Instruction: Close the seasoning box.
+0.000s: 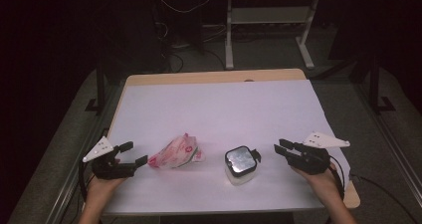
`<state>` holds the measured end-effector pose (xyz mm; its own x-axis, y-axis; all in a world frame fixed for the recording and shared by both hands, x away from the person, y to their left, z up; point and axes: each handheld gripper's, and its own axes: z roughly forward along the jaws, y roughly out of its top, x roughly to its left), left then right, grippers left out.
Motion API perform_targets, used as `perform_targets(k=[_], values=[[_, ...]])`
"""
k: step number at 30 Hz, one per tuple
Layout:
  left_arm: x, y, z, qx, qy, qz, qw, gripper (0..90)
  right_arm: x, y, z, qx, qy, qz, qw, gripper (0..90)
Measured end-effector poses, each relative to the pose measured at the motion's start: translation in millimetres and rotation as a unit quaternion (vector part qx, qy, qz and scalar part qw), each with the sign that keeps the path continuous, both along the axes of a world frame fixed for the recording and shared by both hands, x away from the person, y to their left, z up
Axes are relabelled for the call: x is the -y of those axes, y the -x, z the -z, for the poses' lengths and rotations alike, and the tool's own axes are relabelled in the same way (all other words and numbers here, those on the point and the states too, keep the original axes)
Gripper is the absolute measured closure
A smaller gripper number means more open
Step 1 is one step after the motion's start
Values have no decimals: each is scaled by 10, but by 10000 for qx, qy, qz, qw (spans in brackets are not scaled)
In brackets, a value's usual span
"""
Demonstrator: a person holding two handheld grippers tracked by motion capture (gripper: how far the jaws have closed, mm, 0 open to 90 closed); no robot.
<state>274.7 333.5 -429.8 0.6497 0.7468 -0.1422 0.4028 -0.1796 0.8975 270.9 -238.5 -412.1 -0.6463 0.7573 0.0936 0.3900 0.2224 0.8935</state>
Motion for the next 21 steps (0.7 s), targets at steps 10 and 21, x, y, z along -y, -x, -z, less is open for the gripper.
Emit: perform_targets(k=[10,21], values=[[3,0,14,-24,-53,56,10000,140,118,-122,242,-296,264,317,9987,342],[36,-3,31,-62,-136,124,9998,140,182,-219,432,-445,463,438,9970,184]])
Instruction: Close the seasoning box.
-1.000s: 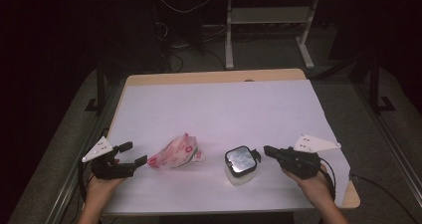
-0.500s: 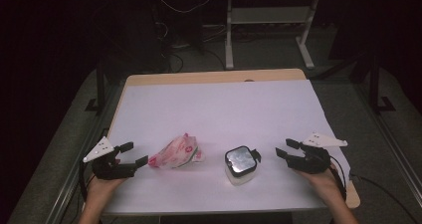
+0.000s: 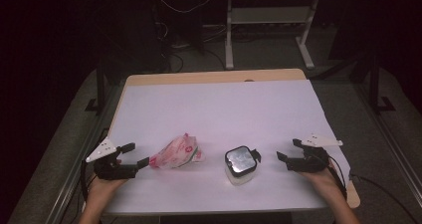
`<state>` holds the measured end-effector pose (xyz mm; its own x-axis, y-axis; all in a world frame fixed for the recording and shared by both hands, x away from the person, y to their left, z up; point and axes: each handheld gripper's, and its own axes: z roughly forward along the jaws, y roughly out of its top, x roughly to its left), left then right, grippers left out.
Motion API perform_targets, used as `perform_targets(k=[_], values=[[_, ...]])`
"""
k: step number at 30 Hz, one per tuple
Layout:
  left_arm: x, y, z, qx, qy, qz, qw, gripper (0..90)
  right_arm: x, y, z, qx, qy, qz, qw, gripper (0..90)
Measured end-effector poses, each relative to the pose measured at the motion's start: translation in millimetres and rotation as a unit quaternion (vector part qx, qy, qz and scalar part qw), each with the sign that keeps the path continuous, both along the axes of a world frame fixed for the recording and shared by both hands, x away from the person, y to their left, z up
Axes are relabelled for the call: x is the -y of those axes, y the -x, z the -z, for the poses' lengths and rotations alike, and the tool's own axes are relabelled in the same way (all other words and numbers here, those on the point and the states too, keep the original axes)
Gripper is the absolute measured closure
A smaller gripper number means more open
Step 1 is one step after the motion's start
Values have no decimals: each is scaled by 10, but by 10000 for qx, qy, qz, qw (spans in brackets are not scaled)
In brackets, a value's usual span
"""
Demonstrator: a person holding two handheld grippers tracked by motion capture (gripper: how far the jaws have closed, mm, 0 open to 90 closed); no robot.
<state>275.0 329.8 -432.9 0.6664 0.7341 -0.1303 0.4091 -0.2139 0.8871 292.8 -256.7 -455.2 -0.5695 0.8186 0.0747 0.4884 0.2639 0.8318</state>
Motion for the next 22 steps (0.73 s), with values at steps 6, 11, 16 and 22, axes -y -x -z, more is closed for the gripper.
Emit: perform_targets(k=[6,11,16,22], values=[[11,-7,16,-37,-55,66,10000,140,11,-4,-1,90,16,66,9999,165],[24,-2,18,-44,-59,68,9999,139,3,-3,0,87,44,62,9999,165],[25,-1,17,-41,-48,62,10000,140,3,-4,-1,80,43,56,9999,165],[19,-9,19,-24,-60,68,10000,140,8,-5,0,94,26,33,9999,165]])
